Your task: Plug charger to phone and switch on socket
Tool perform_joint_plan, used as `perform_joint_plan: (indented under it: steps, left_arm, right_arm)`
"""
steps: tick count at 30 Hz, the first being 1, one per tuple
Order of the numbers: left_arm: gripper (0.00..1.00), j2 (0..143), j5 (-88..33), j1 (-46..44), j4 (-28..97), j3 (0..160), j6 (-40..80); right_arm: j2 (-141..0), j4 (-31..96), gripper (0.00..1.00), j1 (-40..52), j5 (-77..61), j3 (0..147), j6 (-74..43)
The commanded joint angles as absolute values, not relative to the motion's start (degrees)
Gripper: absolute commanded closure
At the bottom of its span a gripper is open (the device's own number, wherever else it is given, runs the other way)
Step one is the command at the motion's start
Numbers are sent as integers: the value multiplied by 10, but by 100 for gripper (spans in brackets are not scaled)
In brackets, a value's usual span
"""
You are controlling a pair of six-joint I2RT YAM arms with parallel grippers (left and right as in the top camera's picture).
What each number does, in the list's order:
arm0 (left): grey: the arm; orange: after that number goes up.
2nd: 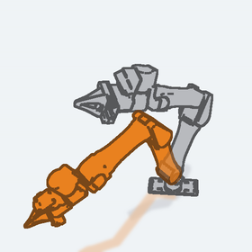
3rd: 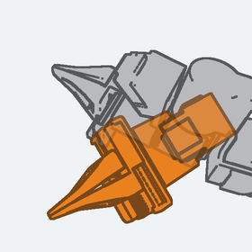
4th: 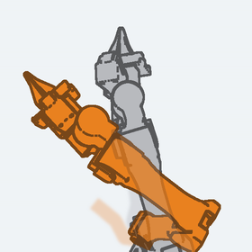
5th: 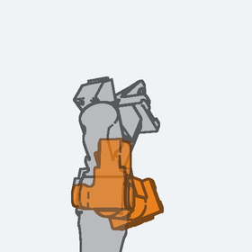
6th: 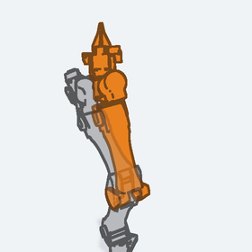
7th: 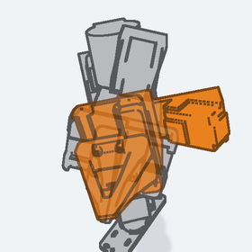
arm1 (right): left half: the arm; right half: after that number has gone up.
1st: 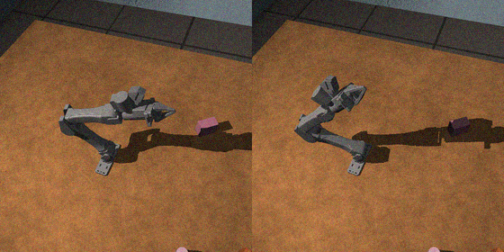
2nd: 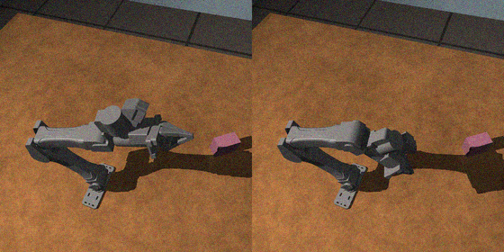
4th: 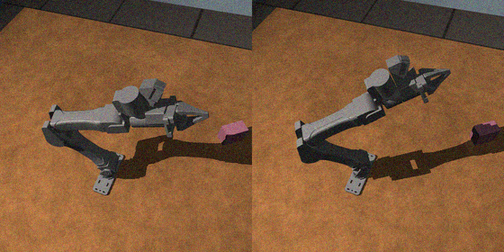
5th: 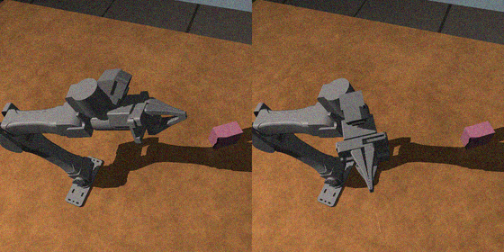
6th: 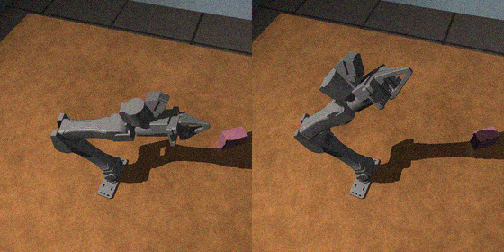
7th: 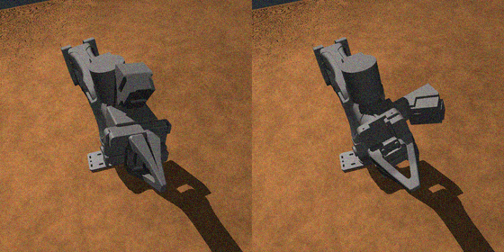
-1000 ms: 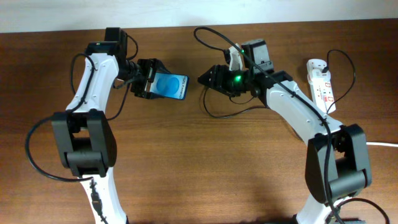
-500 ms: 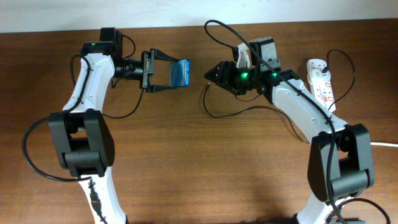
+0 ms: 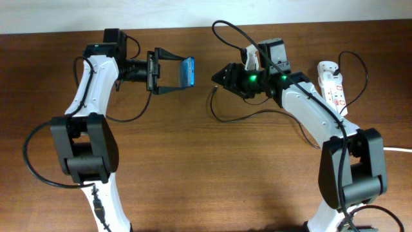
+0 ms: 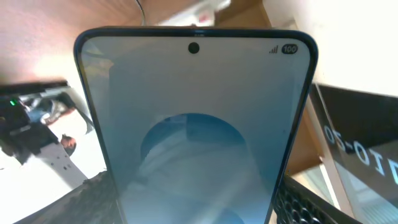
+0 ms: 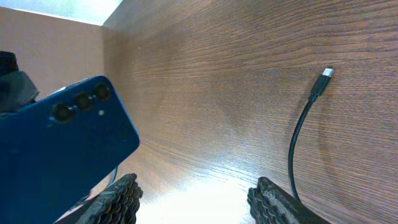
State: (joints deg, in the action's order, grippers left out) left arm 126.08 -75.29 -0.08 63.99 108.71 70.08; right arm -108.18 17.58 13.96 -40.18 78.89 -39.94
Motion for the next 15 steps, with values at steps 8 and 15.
perform_joint_plan:
  steps: [8,15]
  left_arm:
    - [100,1257,-427,1,656,1100,730]
    - [100,1257,-412,1,657,1100,751]
  right_arm:
    - [-1081,159,38,160,-403,792,-366]
    - [-1082,109,38,204,-404,792,-358]
